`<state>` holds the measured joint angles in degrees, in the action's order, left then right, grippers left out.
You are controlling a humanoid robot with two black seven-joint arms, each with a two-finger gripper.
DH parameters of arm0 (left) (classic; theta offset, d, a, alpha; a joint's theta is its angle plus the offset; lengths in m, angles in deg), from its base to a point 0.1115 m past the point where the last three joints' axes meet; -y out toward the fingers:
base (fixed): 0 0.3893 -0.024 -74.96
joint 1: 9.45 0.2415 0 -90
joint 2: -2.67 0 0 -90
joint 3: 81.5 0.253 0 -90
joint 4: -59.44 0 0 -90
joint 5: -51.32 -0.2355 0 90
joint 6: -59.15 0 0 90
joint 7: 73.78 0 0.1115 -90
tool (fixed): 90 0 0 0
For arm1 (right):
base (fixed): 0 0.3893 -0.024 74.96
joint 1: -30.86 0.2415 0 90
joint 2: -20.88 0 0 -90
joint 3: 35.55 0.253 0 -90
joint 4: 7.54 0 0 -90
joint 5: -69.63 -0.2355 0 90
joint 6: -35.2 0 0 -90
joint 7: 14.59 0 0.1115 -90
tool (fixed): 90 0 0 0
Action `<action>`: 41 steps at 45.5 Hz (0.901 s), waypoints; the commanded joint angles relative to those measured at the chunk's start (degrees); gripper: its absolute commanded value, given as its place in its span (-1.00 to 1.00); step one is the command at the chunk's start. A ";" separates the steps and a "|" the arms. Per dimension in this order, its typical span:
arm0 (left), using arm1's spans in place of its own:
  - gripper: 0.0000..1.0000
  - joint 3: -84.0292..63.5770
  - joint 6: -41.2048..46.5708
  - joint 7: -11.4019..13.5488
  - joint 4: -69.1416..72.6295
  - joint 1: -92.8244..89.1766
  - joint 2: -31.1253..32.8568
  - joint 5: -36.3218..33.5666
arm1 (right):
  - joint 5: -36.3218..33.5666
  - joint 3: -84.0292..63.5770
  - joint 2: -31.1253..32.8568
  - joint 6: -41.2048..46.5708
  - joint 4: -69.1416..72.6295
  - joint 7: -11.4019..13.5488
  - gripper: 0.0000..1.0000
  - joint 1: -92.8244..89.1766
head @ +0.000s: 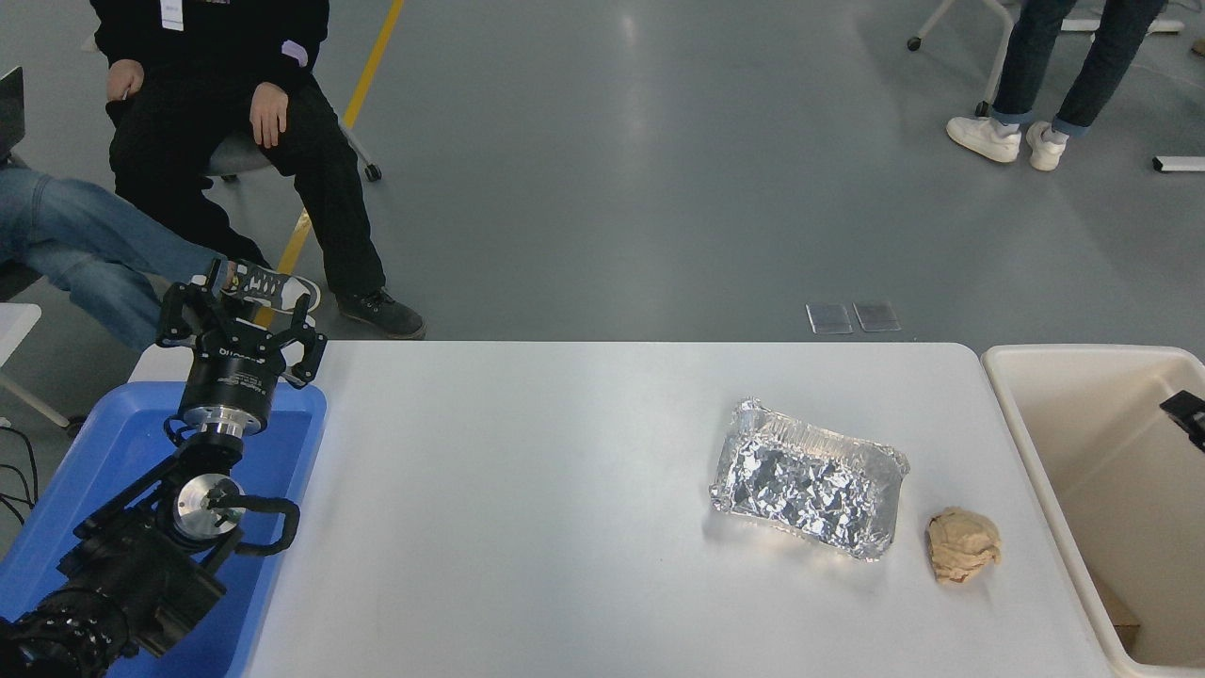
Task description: Pick up paper cup place in dustbin
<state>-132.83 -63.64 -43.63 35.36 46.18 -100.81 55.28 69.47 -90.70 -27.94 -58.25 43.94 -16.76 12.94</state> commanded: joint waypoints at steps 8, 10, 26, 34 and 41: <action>0.98 0.00 0.00 0.00 0.00 0.00 0.03 -0.01 | 0.07 -17.71 -3.55 25.66 16.46 -0.03 1.00 30.92; 0.98 0.00 0.00 0.00 0.00 0.00 0.03 -0.01 | 0.07 -17.88 -5.13 30.42 16.38 -0.03 1.00 32.33; 0.98 0.09 0.00 0.00 0.00 0.00 0.03 -0.01 | 0.69 -18.77 -15.94 48.37 17.51 0.06 1.00 43.14; 0.98 0.09 0.00 0.00 0.00 0.00 0.03 -0.01 | 0.69 -17.54 -21.74 48.37 24.28 0.15 1.00 49.99; 0.98 0.09 0.00 0.00 0.00 0.00 0.03 -0.01 | 0.95 -17.27 -28.51 48.28 24.64 0.24 1.00 54.57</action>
<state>-132.74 -63.65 -43.63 35.36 46.19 -100.78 55.27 70.13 -108.29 -47.67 -12.24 65.55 -16.67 59.61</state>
